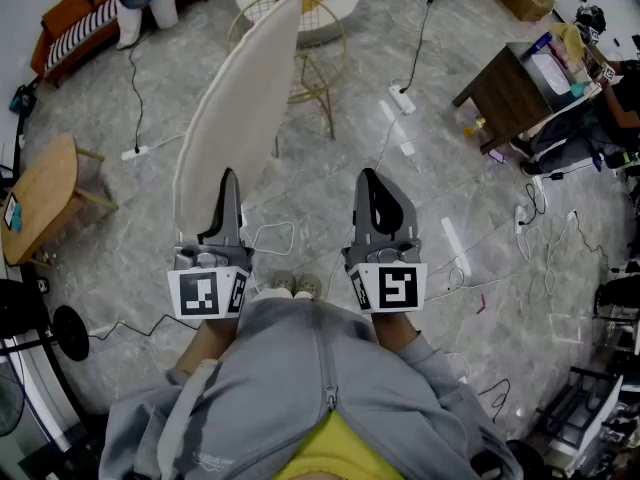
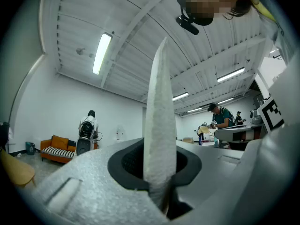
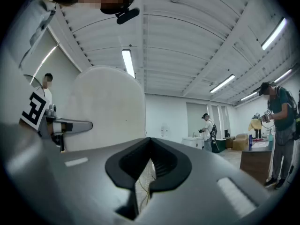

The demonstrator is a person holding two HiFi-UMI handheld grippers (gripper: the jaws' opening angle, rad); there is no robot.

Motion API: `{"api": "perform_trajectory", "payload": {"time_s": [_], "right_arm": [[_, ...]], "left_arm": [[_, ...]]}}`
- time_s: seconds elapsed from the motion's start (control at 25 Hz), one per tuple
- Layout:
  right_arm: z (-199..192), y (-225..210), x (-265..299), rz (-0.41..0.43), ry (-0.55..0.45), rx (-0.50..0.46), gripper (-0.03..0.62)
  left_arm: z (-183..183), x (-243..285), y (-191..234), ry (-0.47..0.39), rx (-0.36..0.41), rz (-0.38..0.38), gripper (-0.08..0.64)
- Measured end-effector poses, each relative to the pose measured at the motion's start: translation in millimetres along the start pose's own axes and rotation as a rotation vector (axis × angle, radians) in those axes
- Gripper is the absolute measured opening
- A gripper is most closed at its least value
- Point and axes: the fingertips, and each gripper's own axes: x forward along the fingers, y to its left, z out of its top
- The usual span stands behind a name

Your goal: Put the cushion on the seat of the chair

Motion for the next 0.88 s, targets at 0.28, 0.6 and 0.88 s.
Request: {"api": "perform_trajectory", "payload": {"time_s": [0.28, 0.6, 0.88], "right_arm": [[-6, -26, -2, -0.003, -0.011, 0.049, 0.000], [-19, -36, 10, 0.007, 0.005, 0.061, 0.000], [-36, -53, 41, -0.010, 0.025, 0.048, 0.000]], "left_arm": [[-3, 10, -20, -0.001, 0.001, -0.003, 0.060], [-10, 25, -18, 0.003, 0.009, 0.014, 0.060], [-31, 67, -11, 0.011, -0.022, -0.009, 0.060]]}}
